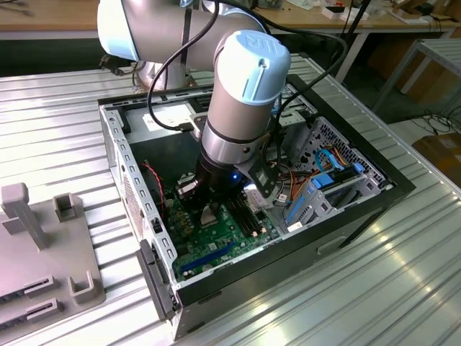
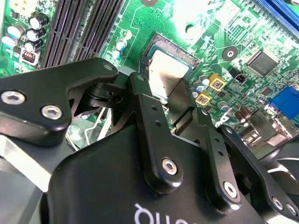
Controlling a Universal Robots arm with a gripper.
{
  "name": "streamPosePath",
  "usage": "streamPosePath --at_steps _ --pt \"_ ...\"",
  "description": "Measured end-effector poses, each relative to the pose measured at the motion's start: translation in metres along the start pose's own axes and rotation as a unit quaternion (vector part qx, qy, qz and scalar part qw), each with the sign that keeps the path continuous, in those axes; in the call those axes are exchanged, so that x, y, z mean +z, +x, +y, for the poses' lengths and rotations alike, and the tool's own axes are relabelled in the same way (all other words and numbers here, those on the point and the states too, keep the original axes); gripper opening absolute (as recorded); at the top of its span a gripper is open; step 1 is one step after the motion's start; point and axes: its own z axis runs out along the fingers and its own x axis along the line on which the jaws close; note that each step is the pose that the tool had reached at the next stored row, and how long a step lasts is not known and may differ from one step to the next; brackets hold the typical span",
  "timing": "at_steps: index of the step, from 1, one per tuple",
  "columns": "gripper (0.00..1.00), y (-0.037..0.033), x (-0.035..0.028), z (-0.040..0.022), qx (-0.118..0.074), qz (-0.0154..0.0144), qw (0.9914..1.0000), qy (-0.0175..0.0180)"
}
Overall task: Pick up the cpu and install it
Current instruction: 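Place the cpu into insertion slot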
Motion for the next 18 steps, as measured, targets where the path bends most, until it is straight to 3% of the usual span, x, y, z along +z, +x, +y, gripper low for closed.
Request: streamPosePath --at_steps 7,18 --pt "0.42 0.0001 0.0000 0.0001 0.019 -0.0002 0.99982 0.0009" --pt "0.42 0.0002 0.0000 -0.0037 0.019 -0.0002 0.99982 0.0005"
